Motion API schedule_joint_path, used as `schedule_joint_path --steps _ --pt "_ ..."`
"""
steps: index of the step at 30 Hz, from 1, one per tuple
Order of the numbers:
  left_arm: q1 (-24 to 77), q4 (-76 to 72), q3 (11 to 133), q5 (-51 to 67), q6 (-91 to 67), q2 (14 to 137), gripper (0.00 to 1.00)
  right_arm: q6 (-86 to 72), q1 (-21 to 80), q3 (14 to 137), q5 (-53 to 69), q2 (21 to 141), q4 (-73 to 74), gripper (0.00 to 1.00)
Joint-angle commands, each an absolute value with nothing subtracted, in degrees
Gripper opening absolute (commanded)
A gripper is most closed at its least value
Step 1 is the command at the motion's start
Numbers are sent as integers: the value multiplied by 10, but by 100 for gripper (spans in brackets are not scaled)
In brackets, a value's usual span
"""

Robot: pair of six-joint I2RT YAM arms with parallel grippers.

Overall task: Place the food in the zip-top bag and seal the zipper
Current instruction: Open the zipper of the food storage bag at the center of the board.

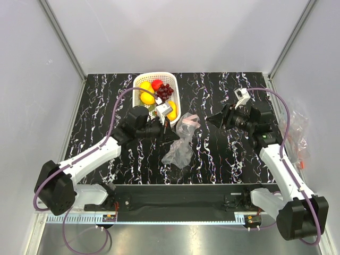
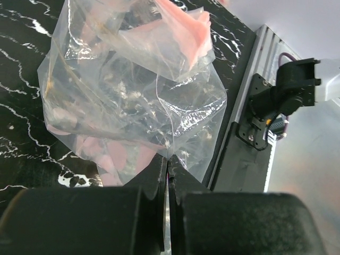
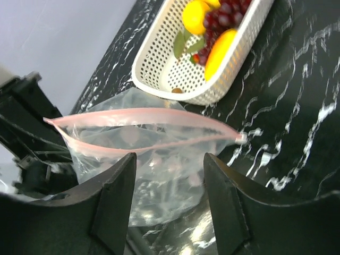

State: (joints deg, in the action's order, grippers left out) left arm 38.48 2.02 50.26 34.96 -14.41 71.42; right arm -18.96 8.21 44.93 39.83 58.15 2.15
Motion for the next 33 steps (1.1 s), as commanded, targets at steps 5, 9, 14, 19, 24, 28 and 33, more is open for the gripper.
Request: schedule_joint_path --steps 5,9,14,19,24,28,33 --pt "425 -25 445 250 -120 700 0 -418 87 483 269 597 151 64" --pt "465 -25 431 187 -99 700 0 -489 90 497 234 606 200 68" --pt "489 -46 399 154 -94 675 0 -564 93 477 215 627 200 69" --pt "492 -55 372 149 -92 657 0 -612 112 444 210 635 176 61" --pt "494 -57 361 156 -90 657 0 -648 144 417 205 640 127 55" --pt "496 -57 360 158 -89 657 0 -668 170 409 202 668 93 54" --pt "497 -52 360 157 -87 656 0 -703 215 403 185 700 51 52"
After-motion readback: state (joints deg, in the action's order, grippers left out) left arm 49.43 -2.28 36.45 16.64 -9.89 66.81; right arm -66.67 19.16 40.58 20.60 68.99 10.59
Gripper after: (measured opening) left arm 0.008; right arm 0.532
